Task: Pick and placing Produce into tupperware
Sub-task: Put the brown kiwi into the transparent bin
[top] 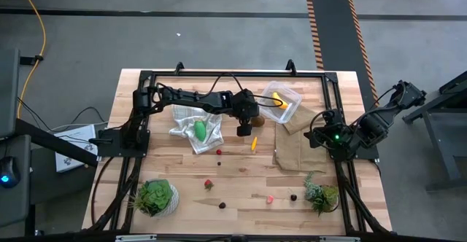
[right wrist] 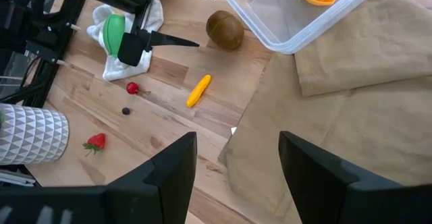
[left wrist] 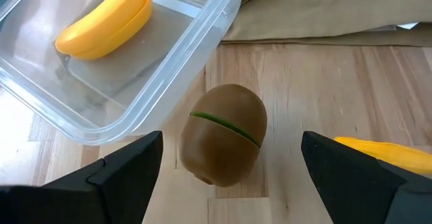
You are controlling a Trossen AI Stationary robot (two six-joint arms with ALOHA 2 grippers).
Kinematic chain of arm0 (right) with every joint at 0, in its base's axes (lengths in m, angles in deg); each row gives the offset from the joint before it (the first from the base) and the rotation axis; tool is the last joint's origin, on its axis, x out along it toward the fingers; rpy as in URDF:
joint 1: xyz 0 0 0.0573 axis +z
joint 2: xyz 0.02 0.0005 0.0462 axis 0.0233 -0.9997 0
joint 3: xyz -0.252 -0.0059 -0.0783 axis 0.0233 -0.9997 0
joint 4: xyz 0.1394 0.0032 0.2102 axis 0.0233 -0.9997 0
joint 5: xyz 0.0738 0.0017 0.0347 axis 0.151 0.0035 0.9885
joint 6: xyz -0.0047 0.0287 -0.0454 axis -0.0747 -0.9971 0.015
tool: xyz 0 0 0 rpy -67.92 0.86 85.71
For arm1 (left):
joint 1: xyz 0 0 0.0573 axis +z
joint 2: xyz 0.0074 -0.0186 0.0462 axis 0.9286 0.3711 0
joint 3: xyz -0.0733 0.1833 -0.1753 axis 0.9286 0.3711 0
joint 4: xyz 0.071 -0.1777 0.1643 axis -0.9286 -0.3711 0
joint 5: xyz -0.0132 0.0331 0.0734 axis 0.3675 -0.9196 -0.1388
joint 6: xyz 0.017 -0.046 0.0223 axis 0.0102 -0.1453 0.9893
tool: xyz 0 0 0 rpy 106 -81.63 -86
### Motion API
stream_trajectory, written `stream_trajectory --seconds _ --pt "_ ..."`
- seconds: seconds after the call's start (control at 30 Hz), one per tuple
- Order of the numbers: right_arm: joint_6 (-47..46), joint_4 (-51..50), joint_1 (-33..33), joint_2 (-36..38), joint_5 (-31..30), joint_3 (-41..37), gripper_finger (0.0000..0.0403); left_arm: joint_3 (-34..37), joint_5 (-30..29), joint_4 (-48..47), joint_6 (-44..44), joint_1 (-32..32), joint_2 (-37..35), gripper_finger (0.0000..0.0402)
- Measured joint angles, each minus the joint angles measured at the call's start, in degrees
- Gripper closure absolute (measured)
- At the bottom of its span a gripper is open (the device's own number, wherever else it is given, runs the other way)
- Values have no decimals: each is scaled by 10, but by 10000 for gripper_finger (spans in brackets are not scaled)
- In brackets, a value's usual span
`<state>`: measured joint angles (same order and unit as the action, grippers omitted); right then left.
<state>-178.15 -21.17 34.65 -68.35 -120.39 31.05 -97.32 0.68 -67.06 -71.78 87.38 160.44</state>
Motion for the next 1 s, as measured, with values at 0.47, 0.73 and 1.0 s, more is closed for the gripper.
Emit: stream_trajectory --seconds 0.47,0.73,1.0 --pt "0 0 0 0 -6 0 203 0 0 1 -3 0 0 60" --pt "0 0 0 0 -6 0 203 0 4 1 -4 0 0 60" --pt "2 0 0 0 -7 0 203 0 9 -2 -4 0 0 60"
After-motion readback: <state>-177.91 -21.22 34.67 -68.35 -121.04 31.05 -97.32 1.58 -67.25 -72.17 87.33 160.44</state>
